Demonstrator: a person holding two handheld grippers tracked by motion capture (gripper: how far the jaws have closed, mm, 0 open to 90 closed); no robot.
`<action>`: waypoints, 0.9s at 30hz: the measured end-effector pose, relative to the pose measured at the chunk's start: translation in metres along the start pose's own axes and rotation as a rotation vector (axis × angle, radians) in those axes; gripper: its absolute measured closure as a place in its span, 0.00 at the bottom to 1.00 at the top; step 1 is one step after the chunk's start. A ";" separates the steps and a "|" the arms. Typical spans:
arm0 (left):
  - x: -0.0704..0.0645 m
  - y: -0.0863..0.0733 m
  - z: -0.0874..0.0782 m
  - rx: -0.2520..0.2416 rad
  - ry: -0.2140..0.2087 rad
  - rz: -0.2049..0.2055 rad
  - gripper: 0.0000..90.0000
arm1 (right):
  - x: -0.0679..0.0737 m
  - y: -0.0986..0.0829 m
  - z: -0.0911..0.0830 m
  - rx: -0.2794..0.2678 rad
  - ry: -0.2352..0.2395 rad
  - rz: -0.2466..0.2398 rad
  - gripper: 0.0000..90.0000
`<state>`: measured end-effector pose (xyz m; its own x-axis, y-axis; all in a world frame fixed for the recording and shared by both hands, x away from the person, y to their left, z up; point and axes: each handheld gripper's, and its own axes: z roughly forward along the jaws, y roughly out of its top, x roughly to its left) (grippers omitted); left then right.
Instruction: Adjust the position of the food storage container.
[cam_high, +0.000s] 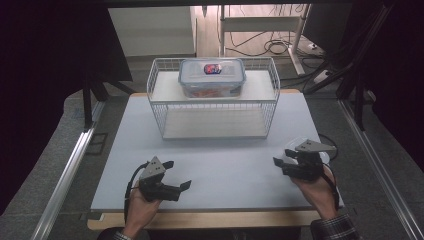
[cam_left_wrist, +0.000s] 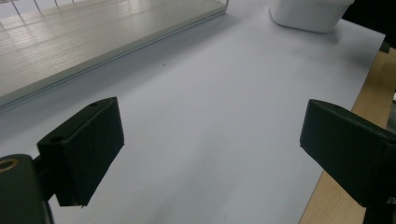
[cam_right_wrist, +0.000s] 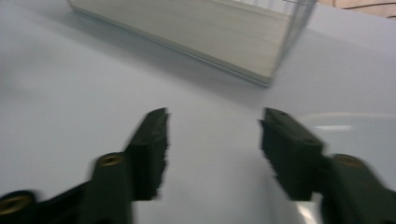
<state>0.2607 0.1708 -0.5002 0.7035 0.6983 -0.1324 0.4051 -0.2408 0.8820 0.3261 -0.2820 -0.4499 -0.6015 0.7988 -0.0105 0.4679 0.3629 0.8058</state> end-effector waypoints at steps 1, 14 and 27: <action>0.001 0.000 -0.001 -0.004 0.000 -0.003 0.07 | -0.014 -0.002 -0.004 0.003 -0.020 0.005 0.74; 0.003 -0.001 0.001 0.004 0.008 -0.008 0.08 | -0.077 -0.009 -0.023 -0.007 -0.188 0.086 0.99; 0.003 -0.003 0.005 0.035 0.017 0.001 0.08 | -0.115 -0.029 -0.022 0.049 -0.327 0.155 0.99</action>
<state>0.2646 0.1706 -0.5056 0.6939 0.7095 -0.1234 0.4249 -0.2650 0.8656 0.3672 -0.3949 -0.4589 -0.2863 0.9543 -0.0858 0.5727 0.2423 0.7832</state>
